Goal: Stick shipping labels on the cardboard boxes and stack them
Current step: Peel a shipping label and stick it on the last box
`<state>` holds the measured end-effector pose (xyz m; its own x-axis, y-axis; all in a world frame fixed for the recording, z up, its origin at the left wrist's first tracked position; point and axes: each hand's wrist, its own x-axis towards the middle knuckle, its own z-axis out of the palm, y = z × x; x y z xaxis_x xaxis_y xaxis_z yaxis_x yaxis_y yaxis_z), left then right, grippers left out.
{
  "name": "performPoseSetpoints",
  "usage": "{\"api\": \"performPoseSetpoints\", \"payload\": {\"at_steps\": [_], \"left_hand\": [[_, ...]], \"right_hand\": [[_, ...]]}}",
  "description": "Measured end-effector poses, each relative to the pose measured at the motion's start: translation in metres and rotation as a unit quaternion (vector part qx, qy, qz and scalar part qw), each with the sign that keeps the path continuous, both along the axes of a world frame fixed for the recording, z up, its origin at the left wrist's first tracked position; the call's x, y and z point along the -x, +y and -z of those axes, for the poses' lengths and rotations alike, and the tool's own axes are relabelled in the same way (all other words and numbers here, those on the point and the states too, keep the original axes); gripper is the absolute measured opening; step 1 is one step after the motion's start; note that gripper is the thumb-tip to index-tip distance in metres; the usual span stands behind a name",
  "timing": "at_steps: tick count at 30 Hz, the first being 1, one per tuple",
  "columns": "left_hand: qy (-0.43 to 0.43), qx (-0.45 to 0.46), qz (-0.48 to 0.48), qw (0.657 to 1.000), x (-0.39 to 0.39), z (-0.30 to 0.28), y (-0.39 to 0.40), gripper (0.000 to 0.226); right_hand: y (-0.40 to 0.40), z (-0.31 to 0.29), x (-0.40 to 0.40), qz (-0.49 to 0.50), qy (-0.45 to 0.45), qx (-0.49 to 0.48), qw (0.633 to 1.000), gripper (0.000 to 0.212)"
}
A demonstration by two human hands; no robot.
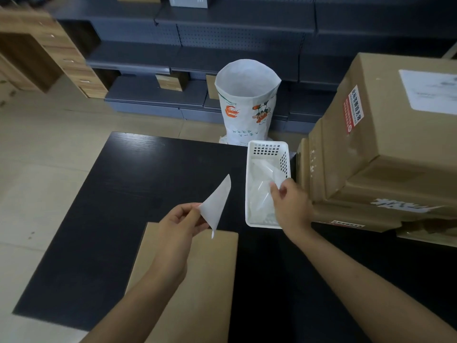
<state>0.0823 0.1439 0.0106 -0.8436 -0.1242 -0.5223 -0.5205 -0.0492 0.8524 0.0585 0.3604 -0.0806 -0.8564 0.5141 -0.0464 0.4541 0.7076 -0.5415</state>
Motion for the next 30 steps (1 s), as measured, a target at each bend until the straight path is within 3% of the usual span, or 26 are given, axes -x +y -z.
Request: {"api": "performPoseSetpoints", "payload": {"at_steps": [2, 4, 7, 10, 14, 17, 20, 23, 26, 30], "left_hand": [[0.011, 0.011, 0.009, 1.000, -0.002, 0.000, -0.004, 0.009], [0.041, 0.041, 0.034, 0.998, -0.005, -0.001, -0.011, 0.008], [0.099, 0.104, 0.111, 0.983, -0.011, -0.003, -0.024, 0.008], [0.164, 0.154, 0.166, 0.960, -0.019, -0.005, -0.043, 0.017], [0.217, 0.172, 0.269, 0.923, -0.026, -0.003, -0.081, 0.021], [0.259, 0.192, 0.220, 0.921, -0.026, 0.008, -0.116, 0.016], [0.151, 0.206, 0.166, 0.953, -0.018, 0.022, -0.143, 0.028], [0.065, 0.213, 0.234, 0.946, -0.014, 0.042, -0.159, 0.023], [0.082, 0.240, 0.291, 0.923, -0.018, 0.065, -0.164, 0.020], [0.108, 0.283, 0.320, 0.898, -0.028, 0.087, -0.167, 0.019]], "right_hand": [[-0.031, -0.024, -0.006, -0.012, 0.021, 0.155, 0.988, 0.044], [-0.066, -0.052, -0.014, -0.034, -0.003, 0.322, 0.946, 0.047], [-0.107, -0.077, -0.022, -0.049, -0.037, 0.442, 0.895, 0.048], [-0.132, -0.083, -0.028, -0.027, -0.031, 0.485, 0.874, 0.034], [-0.154, -0.075, -0.041, 0.010, -0.004, 0.450, 0.893, 0.012], [-0.168, -0.068, -0.054, 0.087, -0.001, 0.515, 0.853, 0.012], [-0.187, -0.057, -0.072, 0.152, -0.005, 0.589, 0.794, 0.015], [-0.209, -0.044, -0.091, 0.197, -0.005, 0.610, 0.767, 0.017], [-0.225, -0.035, -0.105, 0.218, -0.006, 0.578, 0.787, 0.017], [-0.235, -0.022, -0.125, 0.179, -0.028, 0.403, 0.897, 0.015]]}}
